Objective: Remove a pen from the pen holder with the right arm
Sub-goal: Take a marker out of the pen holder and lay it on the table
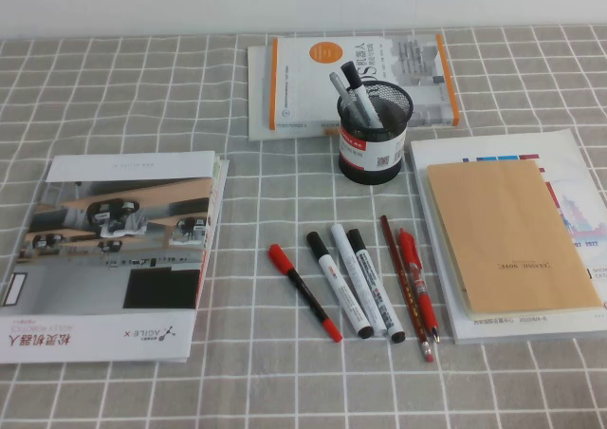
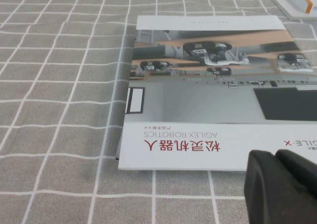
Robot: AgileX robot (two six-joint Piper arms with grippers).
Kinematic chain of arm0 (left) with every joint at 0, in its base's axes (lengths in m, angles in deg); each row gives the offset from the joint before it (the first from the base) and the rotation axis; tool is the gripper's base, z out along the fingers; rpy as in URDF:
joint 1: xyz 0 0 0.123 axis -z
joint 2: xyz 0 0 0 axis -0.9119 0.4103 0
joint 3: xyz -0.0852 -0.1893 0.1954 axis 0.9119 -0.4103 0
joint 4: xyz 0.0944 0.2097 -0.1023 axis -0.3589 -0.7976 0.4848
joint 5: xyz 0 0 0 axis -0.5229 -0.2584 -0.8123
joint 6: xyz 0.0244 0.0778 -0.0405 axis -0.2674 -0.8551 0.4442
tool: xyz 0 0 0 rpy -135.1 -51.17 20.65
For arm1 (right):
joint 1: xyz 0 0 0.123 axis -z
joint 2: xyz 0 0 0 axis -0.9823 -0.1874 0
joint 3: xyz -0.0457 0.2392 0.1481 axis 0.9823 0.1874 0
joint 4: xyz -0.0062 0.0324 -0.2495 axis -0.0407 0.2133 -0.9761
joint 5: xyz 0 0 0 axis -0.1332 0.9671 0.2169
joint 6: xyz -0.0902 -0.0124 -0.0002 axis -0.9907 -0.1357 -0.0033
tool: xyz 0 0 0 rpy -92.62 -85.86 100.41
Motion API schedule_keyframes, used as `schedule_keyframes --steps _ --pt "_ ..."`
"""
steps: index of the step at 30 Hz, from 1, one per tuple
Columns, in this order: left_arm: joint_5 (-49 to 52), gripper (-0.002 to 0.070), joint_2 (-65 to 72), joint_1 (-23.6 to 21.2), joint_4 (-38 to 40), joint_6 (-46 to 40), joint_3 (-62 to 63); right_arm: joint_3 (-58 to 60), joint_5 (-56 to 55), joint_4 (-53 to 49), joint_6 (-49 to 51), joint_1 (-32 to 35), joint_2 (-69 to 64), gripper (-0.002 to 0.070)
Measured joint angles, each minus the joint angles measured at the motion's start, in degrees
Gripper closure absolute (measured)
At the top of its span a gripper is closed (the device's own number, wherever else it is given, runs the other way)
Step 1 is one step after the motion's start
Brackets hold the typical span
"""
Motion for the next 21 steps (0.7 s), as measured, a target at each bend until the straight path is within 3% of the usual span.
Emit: schedule_keyframes --steps 9,21 --pt "0.00 0.0680 0.00 0.00 0.00 0.00 0.00 0.00 -3.21 1.29 0.00 0.00 0.00 0.0689" --pt "0.00 0.0680 0.00 0.00 0.00 0.00 0.00 0.00 -12.33 21.18 0.00 0.00 0.00 0.0689"
